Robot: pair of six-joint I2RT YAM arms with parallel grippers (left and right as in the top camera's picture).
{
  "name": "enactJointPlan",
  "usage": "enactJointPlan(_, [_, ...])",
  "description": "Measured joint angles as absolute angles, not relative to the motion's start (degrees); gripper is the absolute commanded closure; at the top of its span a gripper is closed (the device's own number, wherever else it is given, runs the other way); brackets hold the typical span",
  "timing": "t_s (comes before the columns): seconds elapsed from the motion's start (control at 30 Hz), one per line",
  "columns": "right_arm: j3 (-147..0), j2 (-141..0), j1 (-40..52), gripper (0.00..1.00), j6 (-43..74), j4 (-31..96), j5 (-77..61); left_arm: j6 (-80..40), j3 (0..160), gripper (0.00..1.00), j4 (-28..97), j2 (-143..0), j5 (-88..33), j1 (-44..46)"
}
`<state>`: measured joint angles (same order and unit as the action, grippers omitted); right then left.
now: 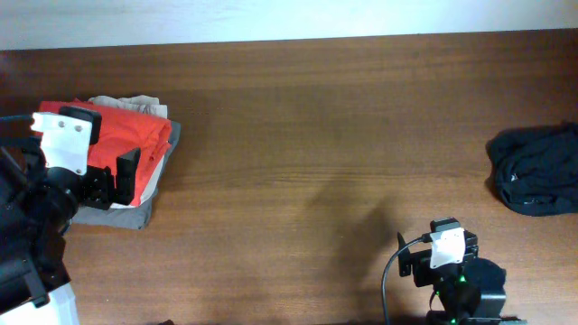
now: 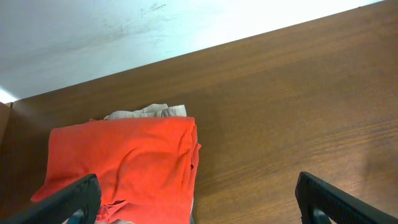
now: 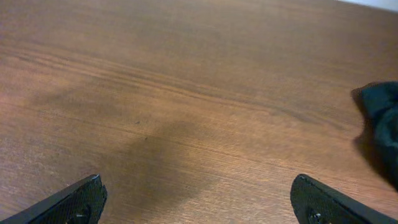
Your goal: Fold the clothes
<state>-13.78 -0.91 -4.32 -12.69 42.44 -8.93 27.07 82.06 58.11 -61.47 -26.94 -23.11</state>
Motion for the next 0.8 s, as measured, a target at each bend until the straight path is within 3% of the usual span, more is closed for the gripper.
enactJointPlan(0.8, [-10.0,-0.9,-4.3,0.01,-12.7,42.3,-9.1,27.0,82.1,0.0,58.1,-61.5,-26.9,-23.1])
